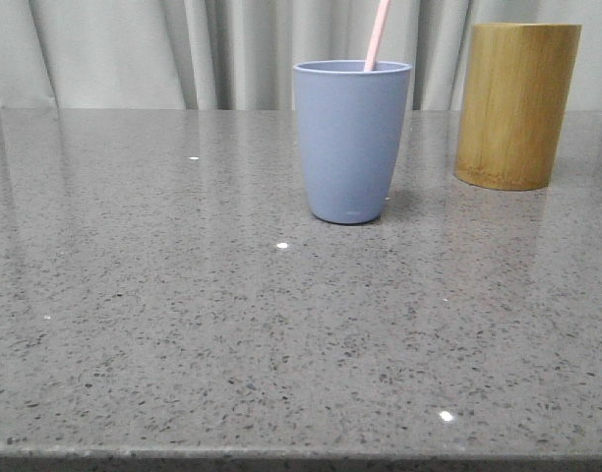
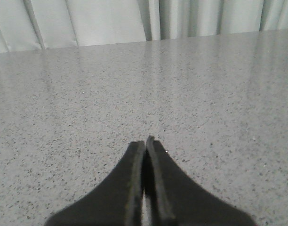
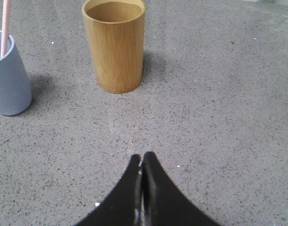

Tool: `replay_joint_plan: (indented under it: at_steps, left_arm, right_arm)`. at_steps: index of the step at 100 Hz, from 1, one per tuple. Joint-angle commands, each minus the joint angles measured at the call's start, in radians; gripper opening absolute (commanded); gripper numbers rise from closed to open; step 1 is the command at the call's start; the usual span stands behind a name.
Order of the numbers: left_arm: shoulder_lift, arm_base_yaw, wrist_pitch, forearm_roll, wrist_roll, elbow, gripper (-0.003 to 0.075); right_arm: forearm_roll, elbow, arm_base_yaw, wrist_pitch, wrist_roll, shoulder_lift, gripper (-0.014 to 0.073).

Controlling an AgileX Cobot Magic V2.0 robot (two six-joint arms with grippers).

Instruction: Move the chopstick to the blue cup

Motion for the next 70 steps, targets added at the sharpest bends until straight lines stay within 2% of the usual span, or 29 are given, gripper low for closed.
replay_joint_plan:
  at_steps: [1,19,38,70]
  left_arm:
    - [-0.037,-0.002,-0.109,0.048,-0.042,-0.007,-0.0019]
    - [-0.035,0.000,-0.142,0.070,-0.088,0.013,-0.0019]
    - [-0.035,0.000,-0.269,0.072,-0.088,0.058,-0.0019]
    - [-0.035,0.006,-0.298,0.089,-0.088,0.058,-0.0019]
  right_arm:
    - [-0.021,-0.025,-0.007,-0.064,-0.002,0.005,-0.0067]
    - [-0.021,-0.025,-0.007,-0.063,-0.002,0.005,-0.0067]
    - [-0.021,-0.025,-0.007,-0.063,-0.002,0.005,-0.0067]
    - [-0.021,-0.025,-0.007,-0.063,-0.002,0.005,-0.0067]
